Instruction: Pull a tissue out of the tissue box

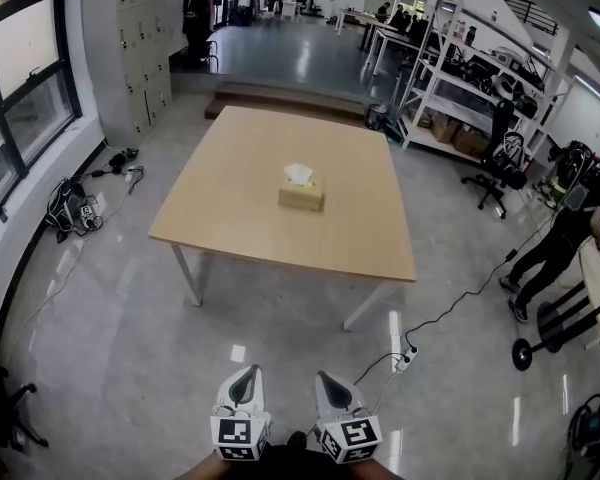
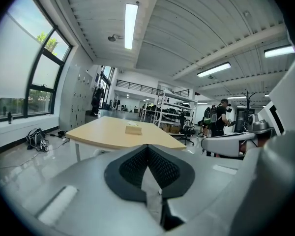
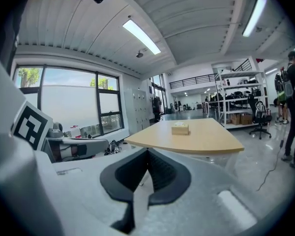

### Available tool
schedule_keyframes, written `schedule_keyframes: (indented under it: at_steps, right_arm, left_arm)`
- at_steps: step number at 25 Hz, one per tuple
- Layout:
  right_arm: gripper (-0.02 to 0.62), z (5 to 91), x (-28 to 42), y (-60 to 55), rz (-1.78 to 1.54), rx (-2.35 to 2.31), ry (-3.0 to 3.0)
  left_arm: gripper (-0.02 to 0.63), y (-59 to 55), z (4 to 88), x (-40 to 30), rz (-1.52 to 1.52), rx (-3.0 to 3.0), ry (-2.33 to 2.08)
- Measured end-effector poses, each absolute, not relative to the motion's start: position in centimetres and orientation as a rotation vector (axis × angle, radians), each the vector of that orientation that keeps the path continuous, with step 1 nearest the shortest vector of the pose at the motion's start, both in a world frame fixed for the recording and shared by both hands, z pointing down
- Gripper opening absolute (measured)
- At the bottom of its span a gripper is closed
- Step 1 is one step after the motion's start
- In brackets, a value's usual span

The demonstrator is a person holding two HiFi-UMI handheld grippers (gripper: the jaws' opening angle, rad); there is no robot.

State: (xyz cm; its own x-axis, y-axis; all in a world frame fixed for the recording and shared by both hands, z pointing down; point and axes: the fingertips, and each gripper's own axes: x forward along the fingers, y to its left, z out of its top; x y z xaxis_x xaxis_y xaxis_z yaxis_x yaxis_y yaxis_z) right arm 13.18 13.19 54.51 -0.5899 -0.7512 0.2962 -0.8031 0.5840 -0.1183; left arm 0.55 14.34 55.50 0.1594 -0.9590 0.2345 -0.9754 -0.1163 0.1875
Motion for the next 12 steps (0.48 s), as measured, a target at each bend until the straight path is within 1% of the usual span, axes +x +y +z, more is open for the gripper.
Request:
schedule_keyframes:
  at_steps: [4,12]
  right_arm:
    - [-0.009,54.7,10.9,11.8,0.403,1.336,-2.571]
    - [-0.009,52.1,4.2,8.8,0.300,1.358,-2.569]
  left_arm:
    - [0.018,12.8,55.3,-2.0,0.094,2.158,-1.840]
    - [0.018,11.2,55.0,-9.3,0.041,2.124,-1.841]
